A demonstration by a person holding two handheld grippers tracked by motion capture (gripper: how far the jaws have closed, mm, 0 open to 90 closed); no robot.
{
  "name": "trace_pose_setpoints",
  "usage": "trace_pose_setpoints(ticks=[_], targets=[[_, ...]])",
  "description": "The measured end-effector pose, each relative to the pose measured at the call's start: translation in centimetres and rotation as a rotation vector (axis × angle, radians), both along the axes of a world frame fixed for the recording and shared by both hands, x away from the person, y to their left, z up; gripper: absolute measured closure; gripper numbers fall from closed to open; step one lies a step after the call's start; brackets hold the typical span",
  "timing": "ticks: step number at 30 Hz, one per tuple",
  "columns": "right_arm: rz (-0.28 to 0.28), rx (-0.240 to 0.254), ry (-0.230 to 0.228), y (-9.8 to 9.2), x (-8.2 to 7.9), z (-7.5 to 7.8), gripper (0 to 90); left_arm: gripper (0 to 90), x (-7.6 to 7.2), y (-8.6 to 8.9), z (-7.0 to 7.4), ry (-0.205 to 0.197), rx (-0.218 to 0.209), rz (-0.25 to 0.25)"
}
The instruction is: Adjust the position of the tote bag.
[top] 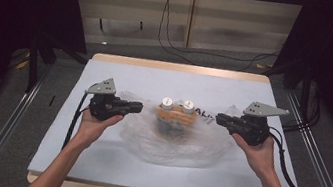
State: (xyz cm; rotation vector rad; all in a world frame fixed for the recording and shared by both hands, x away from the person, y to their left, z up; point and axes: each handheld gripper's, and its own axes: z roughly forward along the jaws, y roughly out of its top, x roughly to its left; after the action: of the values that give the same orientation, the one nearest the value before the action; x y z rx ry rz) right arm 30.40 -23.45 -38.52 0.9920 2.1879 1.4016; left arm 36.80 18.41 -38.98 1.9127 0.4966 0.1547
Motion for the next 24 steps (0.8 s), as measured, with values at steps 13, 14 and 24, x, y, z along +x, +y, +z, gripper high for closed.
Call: trace_pose_setpoints(ticks=[13,14,24], targets=[[0.029,0.019,0.001,1.9,2.4,0.8,90.0,89.1,3.0,-3.1,0.9,0.038,-0.026,-0.008],[0.029,0.027,0.004,1.9,2.7,0.8,90.0,88.6,3.2,-3.3,0.8,0.042,-0.009,-0.001],[0.079,-0.055,0.067,3.7,2.5,-0.9,90.0,88.1,2.5,-3.8,-1.9,0.074,0.118,-0.053]])
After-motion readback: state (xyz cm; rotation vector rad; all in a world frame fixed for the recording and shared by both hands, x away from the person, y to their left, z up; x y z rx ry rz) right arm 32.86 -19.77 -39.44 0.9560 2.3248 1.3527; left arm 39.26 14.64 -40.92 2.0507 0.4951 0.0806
